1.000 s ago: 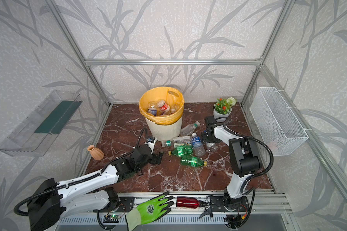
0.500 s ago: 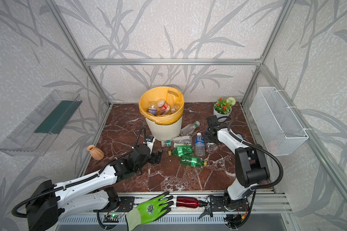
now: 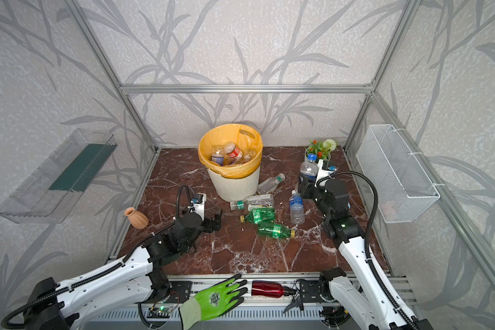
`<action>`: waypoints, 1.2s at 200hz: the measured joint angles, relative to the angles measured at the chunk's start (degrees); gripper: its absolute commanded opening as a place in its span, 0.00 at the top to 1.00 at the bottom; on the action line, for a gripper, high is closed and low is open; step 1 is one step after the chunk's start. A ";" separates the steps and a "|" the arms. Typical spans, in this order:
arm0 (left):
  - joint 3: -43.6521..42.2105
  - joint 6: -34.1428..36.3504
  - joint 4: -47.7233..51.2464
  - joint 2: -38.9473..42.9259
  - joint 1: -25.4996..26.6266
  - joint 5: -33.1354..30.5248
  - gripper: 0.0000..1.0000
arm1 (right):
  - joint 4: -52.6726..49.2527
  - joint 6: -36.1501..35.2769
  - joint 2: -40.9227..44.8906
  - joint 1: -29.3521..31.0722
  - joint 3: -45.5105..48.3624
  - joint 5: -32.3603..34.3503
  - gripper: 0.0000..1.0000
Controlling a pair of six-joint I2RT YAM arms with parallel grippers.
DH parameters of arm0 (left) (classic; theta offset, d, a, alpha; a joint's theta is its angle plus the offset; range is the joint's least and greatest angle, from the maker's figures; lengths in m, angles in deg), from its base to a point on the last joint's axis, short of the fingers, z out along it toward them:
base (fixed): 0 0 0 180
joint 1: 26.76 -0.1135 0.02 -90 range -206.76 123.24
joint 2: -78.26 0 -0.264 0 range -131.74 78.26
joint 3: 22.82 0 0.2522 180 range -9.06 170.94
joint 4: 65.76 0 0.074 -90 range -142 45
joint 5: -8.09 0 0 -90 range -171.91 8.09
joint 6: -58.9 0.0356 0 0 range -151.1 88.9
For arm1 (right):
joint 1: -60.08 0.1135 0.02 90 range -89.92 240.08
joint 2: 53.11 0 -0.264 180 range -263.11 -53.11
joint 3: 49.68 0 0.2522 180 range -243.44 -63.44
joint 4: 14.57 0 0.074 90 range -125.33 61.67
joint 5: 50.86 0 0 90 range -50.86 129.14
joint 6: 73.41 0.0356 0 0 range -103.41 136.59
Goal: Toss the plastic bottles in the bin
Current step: 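Lift the Pepsi bottle over the bin with the right gripper and release, then lower the right gripper onto the white-capped blue-labelled water bottle and close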
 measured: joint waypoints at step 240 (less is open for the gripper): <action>-0.68 -1.44 7.32 1.07 -0.28 1.60 0.01 | -8.31 -3.30 -14.40 11.52 -11.45 13.07 0.02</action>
